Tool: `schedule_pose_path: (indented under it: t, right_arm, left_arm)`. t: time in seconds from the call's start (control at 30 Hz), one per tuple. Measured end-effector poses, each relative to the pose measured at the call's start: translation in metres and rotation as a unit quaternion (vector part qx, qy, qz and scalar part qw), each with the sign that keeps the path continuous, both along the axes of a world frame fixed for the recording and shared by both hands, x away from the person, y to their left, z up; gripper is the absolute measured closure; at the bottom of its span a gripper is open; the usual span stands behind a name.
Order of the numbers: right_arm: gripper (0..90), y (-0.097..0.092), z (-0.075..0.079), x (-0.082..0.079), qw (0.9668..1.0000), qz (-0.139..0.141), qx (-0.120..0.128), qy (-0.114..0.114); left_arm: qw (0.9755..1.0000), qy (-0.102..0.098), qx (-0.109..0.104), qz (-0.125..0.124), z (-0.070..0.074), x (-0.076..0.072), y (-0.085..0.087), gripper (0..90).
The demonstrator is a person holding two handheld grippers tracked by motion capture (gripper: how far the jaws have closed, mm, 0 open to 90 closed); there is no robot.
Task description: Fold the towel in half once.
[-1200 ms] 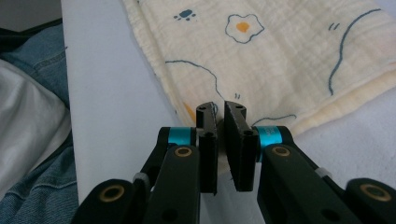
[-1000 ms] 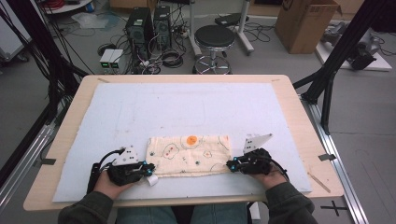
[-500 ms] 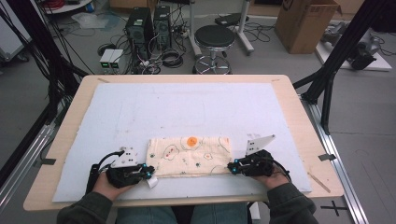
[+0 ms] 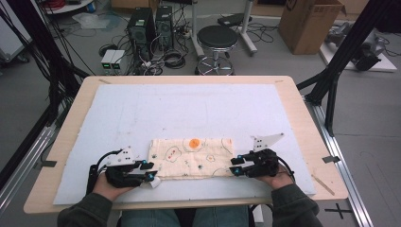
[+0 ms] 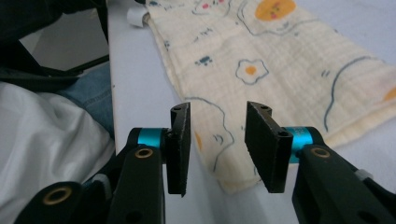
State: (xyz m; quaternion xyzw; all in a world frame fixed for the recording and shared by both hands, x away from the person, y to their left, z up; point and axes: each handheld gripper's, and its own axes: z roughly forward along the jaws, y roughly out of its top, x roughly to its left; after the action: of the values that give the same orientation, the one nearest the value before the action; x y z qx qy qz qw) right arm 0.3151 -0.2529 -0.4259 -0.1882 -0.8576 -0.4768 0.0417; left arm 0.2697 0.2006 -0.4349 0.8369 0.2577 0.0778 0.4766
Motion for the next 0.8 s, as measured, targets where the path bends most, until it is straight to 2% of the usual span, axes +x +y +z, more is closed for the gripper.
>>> schedule_pose_path:
  t: [0.3,0.43,0.53,0.67,0.77,0.8]
  right_arm:
    - [54.3,0.004,0.001,0.005,0.9997,-0.022,0.007,-0.006]
    - [54.5,0.007,0.004,0.007,0.9991,-0.037,0.005,-0.019]
    - [59.2,0.011,0.008,0.012,0.9986,-0.049,0.003,-0.018]
    - [69.7,0.019,0.011,0.024,0.9979,-0.062,-0.005,-0.014]
    - [76.4,0.027,0.014,0.034,0.9980,-0.062,-0.001,-0.011]
    - [78.6,0.031,0.015,0.038,0.9980,-0.061,-0.006,-0.011]
  left_arm:
    - [0.9999,-0.003,-0.009,0.009,0.002,0.003,0.000,57.1]
    - [0.9998,-0.007,-0.015,0.013,0.005,0.004,-0.002,57.1]
    - [0.9995,-0.009,-0.024,0.017,0.008,0.008,-0.005,60.3]
    - [0.9991,-0.001,-0.011,0.041,0.012,0.021,-0.011,70.2]
    - [0.9981,0.001,-0.020,0.059,0.013,0.030,-0.015,77.5]
    - [0.9980,0.001,-0.013,0.061,0.014,0.034,-0.017,79.6]
